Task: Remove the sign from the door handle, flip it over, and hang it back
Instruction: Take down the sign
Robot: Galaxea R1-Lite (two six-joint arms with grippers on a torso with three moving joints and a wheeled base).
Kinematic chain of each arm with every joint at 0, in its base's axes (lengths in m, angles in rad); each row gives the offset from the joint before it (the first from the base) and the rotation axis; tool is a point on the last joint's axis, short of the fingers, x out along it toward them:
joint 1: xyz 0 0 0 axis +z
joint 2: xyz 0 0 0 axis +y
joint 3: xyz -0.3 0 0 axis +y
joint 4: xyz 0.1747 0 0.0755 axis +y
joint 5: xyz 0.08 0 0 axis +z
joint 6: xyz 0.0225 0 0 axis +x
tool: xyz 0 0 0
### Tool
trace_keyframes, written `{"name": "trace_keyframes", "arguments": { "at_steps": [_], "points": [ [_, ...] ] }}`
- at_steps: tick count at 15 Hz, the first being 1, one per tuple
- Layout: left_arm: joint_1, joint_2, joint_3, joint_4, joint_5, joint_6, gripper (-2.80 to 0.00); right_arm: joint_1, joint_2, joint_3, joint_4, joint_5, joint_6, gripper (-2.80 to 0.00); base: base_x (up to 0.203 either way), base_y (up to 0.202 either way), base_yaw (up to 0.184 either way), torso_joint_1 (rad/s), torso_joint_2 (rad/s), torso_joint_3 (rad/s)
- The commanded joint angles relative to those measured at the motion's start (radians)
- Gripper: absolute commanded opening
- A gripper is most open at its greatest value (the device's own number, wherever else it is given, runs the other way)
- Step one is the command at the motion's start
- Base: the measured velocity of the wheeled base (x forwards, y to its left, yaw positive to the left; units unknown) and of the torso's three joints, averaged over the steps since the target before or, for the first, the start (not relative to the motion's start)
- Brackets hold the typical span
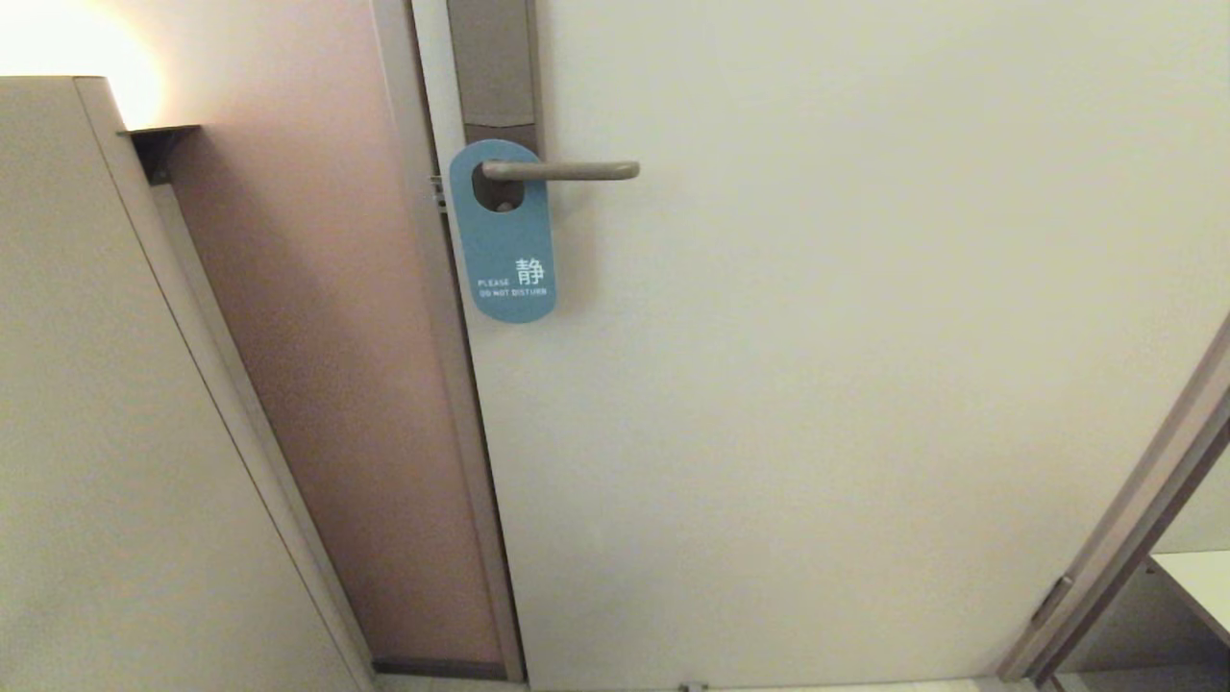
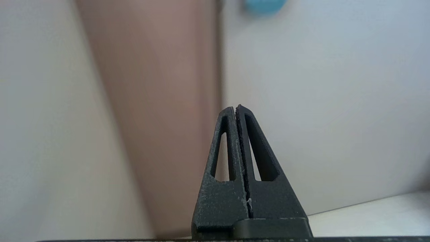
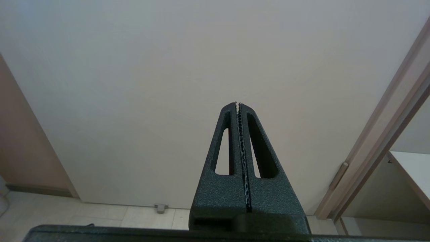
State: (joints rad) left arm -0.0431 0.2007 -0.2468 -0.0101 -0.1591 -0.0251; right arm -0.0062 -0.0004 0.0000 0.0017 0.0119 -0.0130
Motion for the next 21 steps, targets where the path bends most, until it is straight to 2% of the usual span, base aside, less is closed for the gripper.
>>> {"name": "trace_keyframes", "arguments": {
  "at_steps": [1,4,7,9,11,13,15,19,21],
  "points": [
    [-0.066,0.214,-0.115,-0.014,-0.002,-0.036,-2.8,0.0,0.0,0.0,0.0,0.0,-0.001,-2.8,0.0,0.0,0.0,0.0,0.0,0.0],
    [-0.127,0.471,-0.287,-0.066,-0.009,-0.083,-2.8,0.0,0.0,0.0,0.0,0.0,-0.001,-2.8,0.0,0.0,0.0,0.0,0.0,0.0],
    [-0.138,0.719,-0.462,-0.13,-0.052,-0.1,-2.8,0.0,0.0,0.0,0.0,0.0,-0.001,-2.8,0.0,0.0,0.0,0.0,0.0,0.0],
    [-0.113,0.867,-0.595,-0.15,-0.138,-0.101,-2.8,0.0,0.0,0.0,0.0,0.0,-0.001,-2.8,0.0,0.0,0.0,0.0,0.0,0.0],
    [-0.057,0.984,-0.693,-0.16,-0.281,-0.099,-2.8,0.0,0.0,0.0,0.0,0.0,-0.001,-2.8,0.0,0.0,0.0,0.0,0.0,0.0],
    [-0.027,1.055,-0.725,-0.164,-0.382,-0.097,-2.8,0.0,0.0,0.0,0.0,0.0,-0.001,-2.8,0.0,0.0,0.0,0.0,0.0,0.0],
    [-0.024,1.079,-0.726,-0.165,-0.447,-0.098,-2.8,0.0,0.0,0.0,0.0,0.0,-0.001,-2.8,0.0,0.0,0.0,0.0,0.0,0.0],
    [-0.024,1.14,-0.725,-0.17,-0.522,-0.101,-2.8,0.0,0.0,0.0,0.0,0.0,0.0,-2.8,0.0,0.0,0.0,0.0,0.0,0.0],
    [-0.016,1.188,-0.726,-0.218,-0.568,-0.102,-2.8,0.0,0.0,0.0,0.0,0.0,-0.001,-2.8,0.0,0.0,0.0,0.0,0.0,0.0]
  ]
}}
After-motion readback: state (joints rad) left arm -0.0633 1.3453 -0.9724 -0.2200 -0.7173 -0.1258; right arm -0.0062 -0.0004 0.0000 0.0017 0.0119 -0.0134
